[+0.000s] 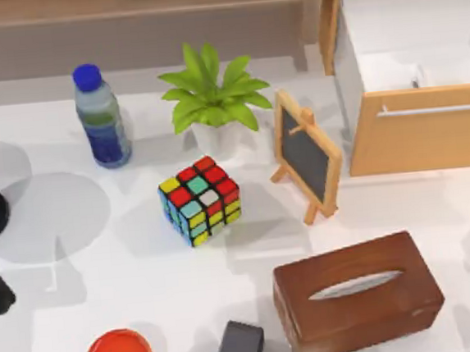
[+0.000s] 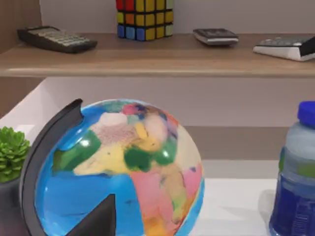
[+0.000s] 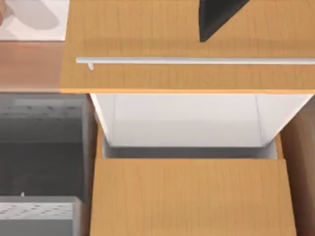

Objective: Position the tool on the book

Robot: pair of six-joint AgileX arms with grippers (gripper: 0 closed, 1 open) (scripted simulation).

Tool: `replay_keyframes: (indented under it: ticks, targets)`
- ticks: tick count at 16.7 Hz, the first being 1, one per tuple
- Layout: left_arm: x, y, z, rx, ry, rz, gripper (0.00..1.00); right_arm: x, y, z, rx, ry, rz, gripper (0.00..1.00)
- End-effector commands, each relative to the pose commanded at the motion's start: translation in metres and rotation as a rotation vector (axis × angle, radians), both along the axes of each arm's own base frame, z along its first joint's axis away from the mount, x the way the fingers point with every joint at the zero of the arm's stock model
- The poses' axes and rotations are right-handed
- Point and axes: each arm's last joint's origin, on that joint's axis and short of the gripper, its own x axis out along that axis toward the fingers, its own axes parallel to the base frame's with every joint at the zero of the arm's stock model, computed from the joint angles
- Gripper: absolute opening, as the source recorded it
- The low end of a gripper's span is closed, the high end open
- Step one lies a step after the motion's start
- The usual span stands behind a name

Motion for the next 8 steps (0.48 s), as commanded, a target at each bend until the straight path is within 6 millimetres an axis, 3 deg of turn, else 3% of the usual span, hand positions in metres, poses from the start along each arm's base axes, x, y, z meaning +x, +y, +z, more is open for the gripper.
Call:
replay_keyframes:
  ticks: [4, 8]
  targets:
    - [0.000, 0.000, 0.000, 0.000, 0.000, 0.000, 1.00, 0.000, 0.000, 0.006, 0.002, 0.016, 0.001, 1.00]
    - [0.000, 0.000, 0.000, 0.000, 0.000, 0.000, 1.00, 0.005, 0.001, 0.039, 0.011, 0.119, 0.007, 1.00]
